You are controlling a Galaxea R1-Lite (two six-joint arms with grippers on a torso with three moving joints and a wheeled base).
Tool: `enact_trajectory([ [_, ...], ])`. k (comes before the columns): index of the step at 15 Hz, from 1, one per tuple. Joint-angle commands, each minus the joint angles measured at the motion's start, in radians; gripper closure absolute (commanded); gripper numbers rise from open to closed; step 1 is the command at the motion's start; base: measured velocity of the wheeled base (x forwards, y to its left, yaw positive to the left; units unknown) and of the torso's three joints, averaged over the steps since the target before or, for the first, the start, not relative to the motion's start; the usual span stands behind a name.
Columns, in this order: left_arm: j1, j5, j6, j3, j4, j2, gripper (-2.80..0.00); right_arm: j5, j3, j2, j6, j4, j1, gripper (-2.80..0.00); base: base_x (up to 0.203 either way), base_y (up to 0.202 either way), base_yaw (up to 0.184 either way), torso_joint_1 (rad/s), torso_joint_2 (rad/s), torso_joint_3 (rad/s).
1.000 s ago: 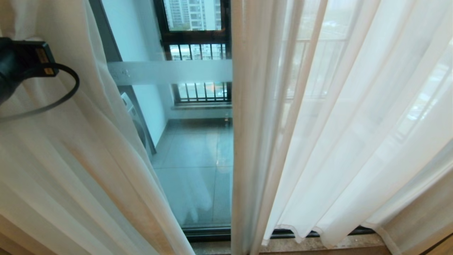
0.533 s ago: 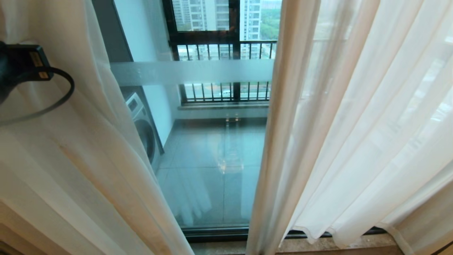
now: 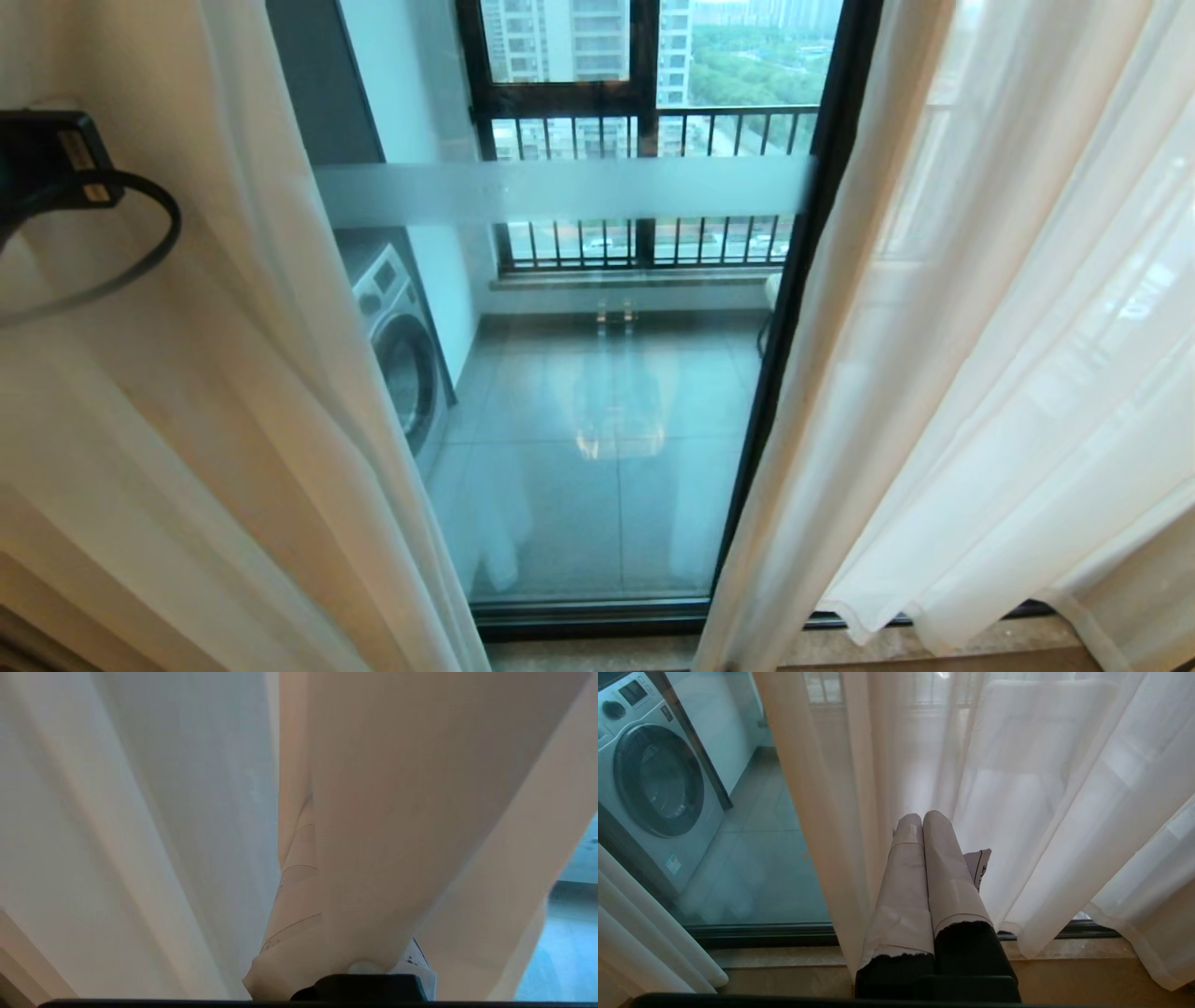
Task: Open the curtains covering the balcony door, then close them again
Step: Pull the inner curtains open on both sides
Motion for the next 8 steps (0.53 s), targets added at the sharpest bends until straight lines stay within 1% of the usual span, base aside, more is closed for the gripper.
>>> enact_trajectory([
  [1,0.003,0.003,0.001,0.001,-0.003,-0.006,0.0,0.0,0.0,0.0,0.0,0.001,0.0,0.0,0.0,0.181,0.003,0.006,0.01,0.002],
  [8,0.003,0.007,0.001,0.001,-0.003,-0.013,0.0,0.0,0.0,0.0,0.0,-0.001,0.0,0.0,0.0,0.182,0.002,0.003,0.0,0.002],
])
